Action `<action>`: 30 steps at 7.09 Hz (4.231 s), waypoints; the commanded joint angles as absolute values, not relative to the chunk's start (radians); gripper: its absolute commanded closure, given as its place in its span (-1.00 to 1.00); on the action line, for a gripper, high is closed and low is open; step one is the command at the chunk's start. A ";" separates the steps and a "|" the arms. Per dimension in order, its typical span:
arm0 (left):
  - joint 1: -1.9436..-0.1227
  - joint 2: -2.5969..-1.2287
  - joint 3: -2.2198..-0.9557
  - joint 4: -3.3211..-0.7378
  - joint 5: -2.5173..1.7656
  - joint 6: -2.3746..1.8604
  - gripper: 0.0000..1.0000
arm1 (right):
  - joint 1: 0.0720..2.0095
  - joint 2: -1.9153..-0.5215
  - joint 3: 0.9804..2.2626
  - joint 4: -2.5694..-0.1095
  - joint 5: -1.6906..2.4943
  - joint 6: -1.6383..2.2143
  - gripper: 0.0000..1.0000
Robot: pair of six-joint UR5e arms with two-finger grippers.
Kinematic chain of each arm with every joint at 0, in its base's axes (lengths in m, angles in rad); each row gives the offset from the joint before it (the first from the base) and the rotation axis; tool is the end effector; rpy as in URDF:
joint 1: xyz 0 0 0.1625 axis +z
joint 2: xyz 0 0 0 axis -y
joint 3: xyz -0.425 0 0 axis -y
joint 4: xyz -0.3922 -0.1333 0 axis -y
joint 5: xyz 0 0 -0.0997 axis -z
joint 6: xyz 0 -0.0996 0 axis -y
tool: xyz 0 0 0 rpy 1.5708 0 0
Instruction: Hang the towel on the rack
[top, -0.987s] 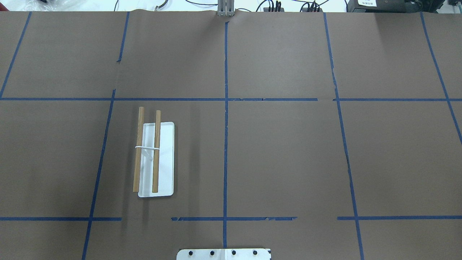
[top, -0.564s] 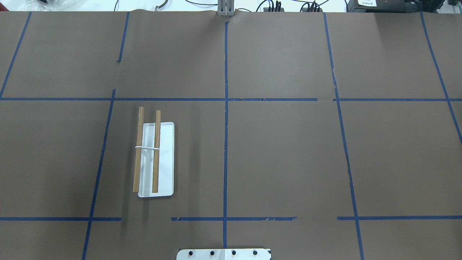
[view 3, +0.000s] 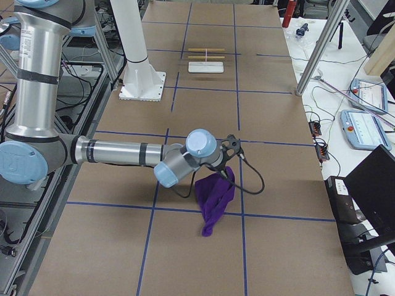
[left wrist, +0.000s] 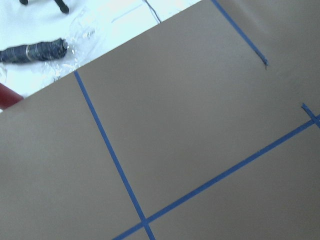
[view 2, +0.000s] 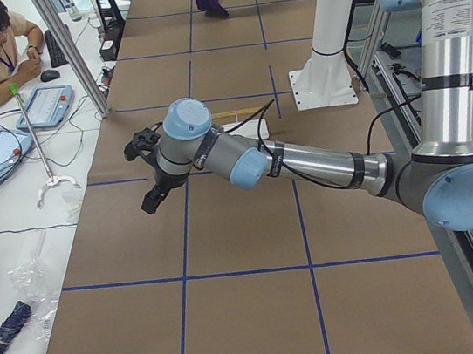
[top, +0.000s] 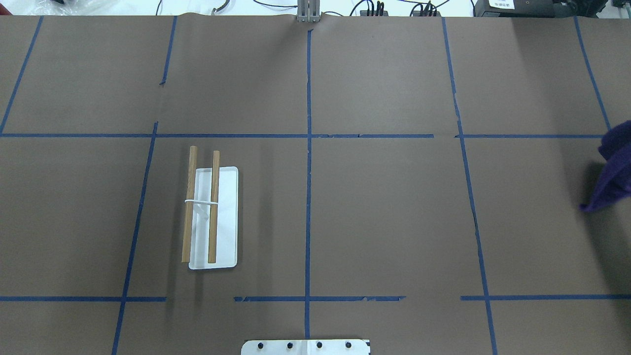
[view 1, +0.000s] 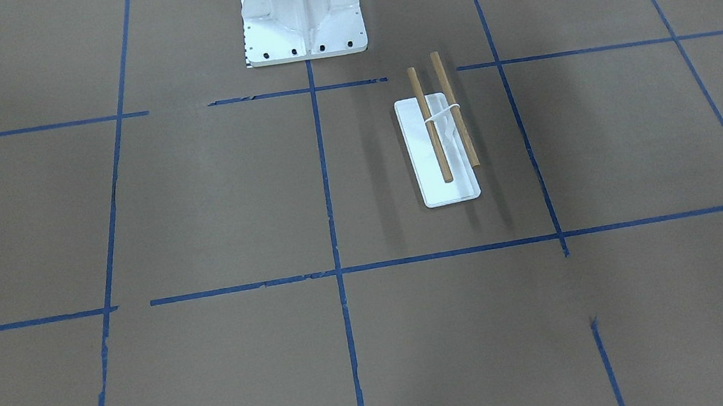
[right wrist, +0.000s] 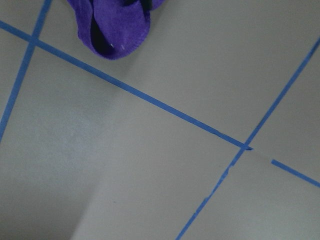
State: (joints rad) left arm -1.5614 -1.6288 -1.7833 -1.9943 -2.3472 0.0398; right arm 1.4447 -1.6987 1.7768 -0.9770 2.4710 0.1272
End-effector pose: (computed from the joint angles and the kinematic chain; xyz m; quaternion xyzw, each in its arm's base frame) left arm -0.0586 -0.5252 0.4728 0.3202 0.3511 0.1501 0.8670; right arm -0.0022 -0.4567 0.5398 0.2426 -0.4449 -0.1430 0.8501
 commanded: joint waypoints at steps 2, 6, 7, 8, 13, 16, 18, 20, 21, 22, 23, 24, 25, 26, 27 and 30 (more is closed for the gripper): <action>-1.430 -1.646 -1.833 -2.161 -2.367 -0.340 -1.00 | 1.172 -1.423 1.972 -1.204 2.247 0.560 1.00; -1.145 -1.861 -1.877 -2.128 -2.307 -1.194 -1.00 | 0.849 -1.169 2.028 -1.212 1.958 0.828 1.00; -1.073 -1.935 -1.876 -2.082 -2.293 -1.348 -0.93 | 0.806 -1.114 2.029 -1.212 1.935 0.822 1.00; -0.977 -2.036 -1.870 -2.006 -2.196 -1.512 -0.63 | 0.767 -1.067 2.029 -1.212 1.921 0.815 1.00; -0.735 -2.256 -1.755 -1.954 -2.079 -1.857 -0.46 | 0.700 -1.009 2.033 -1.206 1.910 0.484 1.00; -0.697 -2.296 -1.740 -1.956 -2.082 -1.867 -0.45 | 0.681 -1.005 2.031 -1.206 1.908 0.379 1.00; -0.690 -2.325 -1.723 -1.956 -2.083 -1.867 -0.45 | 0.670 -1.005 2.033 -1.206 1.904 0.379 1.00; -0.680 -2.324 -1.718 -1.956 -2.082 -1.865 -0.41 | 0.635 -1.002 2.040 -1.206 1.855 0.377 1.00; -0.680 -2.324 -1.717 -1.957 -2.082 -1.865 -0.37 | 0.629 -1.005 2.054 -1.207 1.855 0.377 1.00; -0.672 -2.322 -1.720 -1.956 -2.082 -1.865 -0.29 | 0.629 -1.005 2.056 -1.206 1.855 0.379 1.00; -0.663 -2.322 -1.720 -1.956 -2.080 -1.865 -0.18 | 0.630 -1.005 2.066 -1.206 1.856 0.377 1.00; -0.660 -2.321 -1.721 -1.957 -2.080 -1.867 0.19 | 0.630 -1.005 2.069 -1.206 1.856 0.379 1.00; -0.658 -2.313 -1.726 -1.968 -2.079 -1.890 0.99 | 0.629 -1.006 2.069 -1.206 1.856 0.377 1.00; -0.655 -2.313 -1.729 -1.970 -2.079 -1.888 1.00 | 0.630 -1.006 2.071 -1.206 1.856 0.379 1.00; -0.655 -2.313 -1.729 -1.970 -2.079 -1.888 1.00 | 0.629 -1.012 2.071 -1.206 1.858 0.377 1.00; -0.655 -2.312 -1.733 -1.970 -2.075 -1.885 1.00 | 0.592 -1.017 2.071 -1.241 1.894 0.552 -0.99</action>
